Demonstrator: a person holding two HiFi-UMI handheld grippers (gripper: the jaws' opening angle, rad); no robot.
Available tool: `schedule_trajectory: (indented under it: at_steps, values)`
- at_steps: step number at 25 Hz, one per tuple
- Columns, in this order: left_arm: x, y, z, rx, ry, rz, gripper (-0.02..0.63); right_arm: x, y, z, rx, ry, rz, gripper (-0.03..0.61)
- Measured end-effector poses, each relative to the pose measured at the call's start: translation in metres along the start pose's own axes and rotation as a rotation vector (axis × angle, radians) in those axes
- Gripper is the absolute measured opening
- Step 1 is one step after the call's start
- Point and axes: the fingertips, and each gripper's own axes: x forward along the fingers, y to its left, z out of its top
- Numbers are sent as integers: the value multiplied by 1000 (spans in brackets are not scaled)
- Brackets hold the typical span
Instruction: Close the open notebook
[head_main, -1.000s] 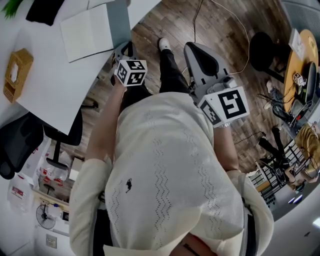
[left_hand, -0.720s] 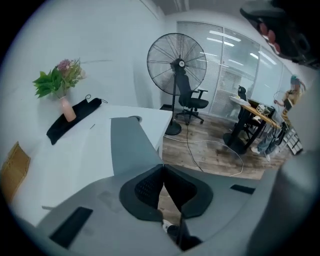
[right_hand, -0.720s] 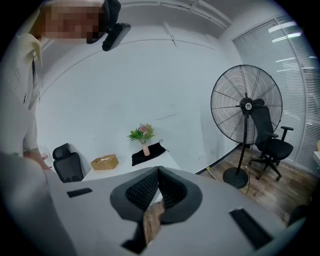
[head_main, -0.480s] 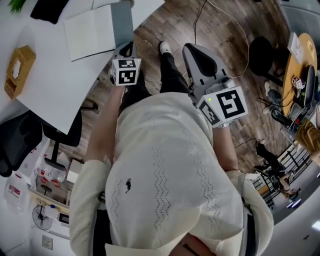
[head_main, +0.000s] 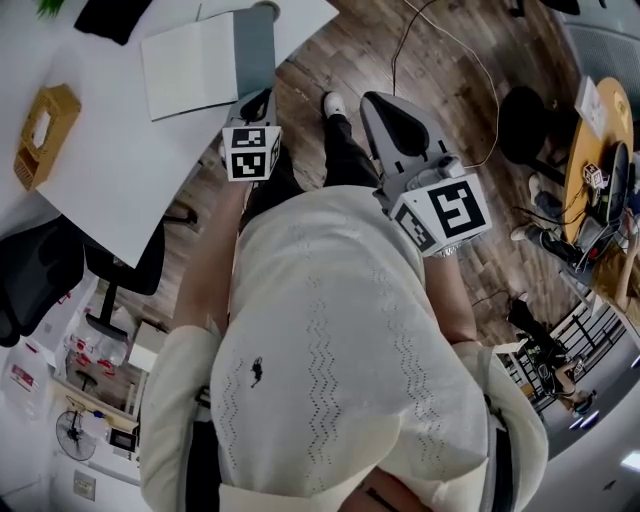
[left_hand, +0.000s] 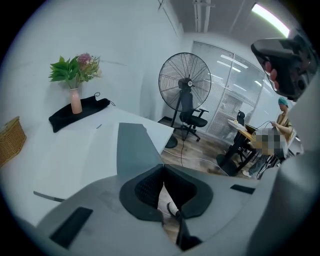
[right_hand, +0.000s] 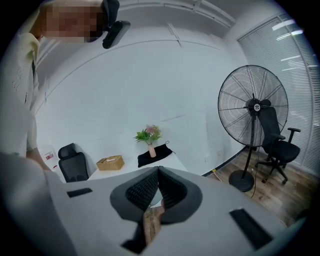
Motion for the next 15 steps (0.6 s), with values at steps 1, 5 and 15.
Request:
schedule_trajectory:
  at_steps: [1,5,15]
  values:
    - [-2,0,1,-3,-7,2,17,0,1,0,-3,0,4,2]
    - [-10,0,8,-12,-37,0,17,3,8,2,-10,-1,17,2]
    - [-28,5,20,-15,-95,-25,17,9,25,6,-22,-18,28,2]
